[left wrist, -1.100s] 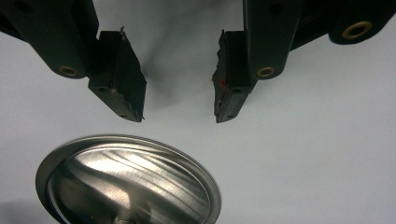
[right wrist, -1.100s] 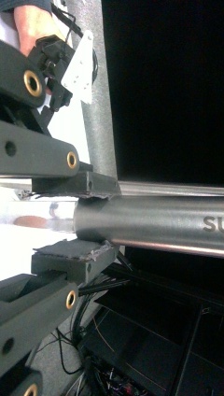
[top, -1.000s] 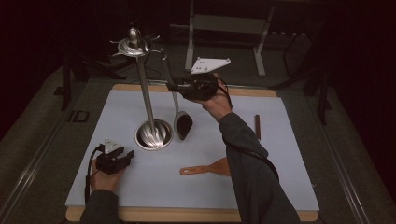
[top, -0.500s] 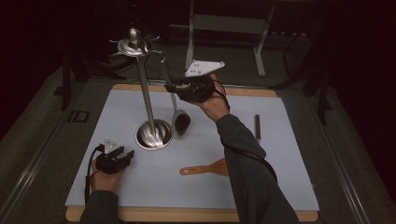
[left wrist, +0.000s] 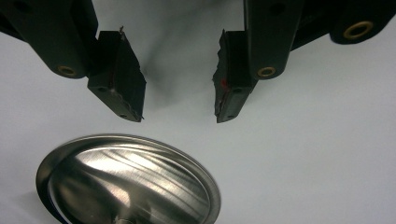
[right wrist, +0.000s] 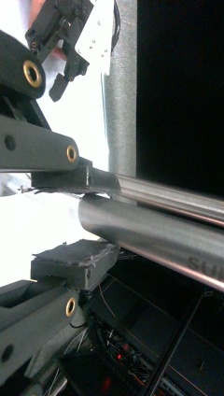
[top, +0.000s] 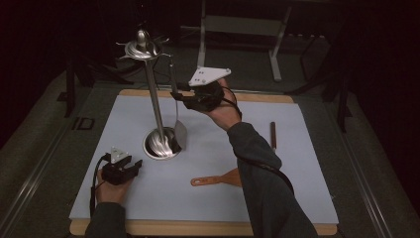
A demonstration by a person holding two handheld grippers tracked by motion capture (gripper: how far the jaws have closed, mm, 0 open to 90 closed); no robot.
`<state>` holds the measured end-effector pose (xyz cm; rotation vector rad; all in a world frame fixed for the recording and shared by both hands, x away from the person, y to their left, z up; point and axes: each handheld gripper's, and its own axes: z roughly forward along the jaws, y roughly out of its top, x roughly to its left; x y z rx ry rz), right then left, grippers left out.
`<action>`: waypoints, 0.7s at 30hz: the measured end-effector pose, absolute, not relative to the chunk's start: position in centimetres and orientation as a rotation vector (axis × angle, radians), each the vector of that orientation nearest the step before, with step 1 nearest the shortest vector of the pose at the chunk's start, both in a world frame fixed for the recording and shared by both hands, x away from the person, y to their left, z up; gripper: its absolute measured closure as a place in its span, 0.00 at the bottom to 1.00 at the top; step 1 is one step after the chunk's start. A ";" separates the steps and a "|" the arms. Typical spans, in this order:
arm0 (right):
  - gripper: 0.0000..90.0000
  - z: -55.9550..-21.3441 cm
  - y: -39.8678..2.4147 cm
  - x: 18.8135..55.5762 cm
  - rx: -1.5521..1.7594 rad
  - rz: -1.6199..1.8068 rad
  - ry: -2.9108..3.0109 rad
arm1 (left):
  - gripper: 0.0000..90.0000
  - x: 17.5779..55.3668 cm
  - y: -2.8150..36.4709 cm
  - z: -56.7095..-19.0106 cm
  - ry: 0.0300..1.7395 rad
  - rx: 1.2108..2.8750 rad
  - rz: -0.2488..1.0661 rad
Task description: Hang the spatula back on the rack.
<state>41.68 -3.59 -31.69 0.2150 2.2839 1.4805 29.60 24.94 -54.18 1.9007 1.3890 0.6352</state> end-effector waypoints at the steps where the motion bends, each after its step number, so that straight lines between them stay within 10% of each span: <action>1: 0.73 -31.7 -3.5 41.6 0.213 1.476 2.287 | 0.59 29.6 24.9 -54.2 1.389 1.900 0.635; 21: 0.73 -32.0 -3.9 41.2 0.190 1.428 2.292 | 0.59 29.6 24.9 -54.2 1.393 1.904 0.637</action>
